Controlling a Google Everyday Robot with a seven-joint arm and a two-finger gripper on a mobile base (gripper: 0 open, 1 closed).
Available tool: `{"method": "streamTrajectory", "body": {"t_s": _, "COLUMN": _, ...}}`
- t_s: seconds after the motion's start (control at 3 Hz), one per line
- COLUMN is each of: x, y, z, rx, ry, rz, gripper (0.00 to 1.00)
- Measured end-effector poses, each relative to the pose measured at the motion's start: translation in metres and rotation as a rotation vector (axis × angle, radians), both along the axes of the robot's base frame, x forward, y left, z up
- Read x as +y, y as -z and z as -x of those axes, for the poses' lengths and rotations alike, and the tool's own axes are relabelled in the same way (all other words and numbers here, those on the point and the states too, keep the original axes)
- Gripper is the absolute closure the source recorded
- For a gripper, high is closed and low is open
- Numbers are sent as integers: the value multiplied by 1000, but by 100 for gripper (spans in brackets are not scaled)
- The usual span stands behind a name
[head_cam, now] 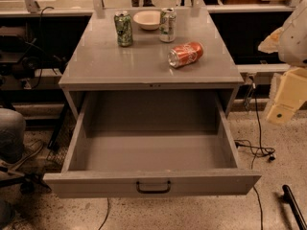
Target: Close top drawer
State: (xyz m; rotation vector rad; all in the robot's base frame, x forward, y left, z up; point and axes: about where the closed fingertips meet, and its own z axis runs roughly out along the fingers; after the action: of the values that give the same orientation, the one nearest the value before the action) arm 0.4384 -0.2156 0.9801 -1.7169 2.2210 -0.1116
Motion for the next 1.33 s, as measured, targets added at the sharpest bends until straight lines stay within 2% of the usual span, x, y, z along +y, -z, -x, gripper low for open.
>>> {"method": "streamTrajectory", "body": {"t_s": 0.67, "x": 0, "y": 2, "z": 1, "rx": 4, "ry": 5, "rz": -3, "gripper": 0}}
{"method": "streamTrajectory", "body": {"t_s": 1.0, "x": -6, "y": 23, "z": 10, "rx": 43, "ry": 34, "rz": -17, "gripper": 0}}
{"method": "streamTrajectory", "body": {"t_s": 1.33, "x": -22, "y": 93, "z": 43, "rx": 167, "ry": 130, "rz": -64, "gripper": 0}}
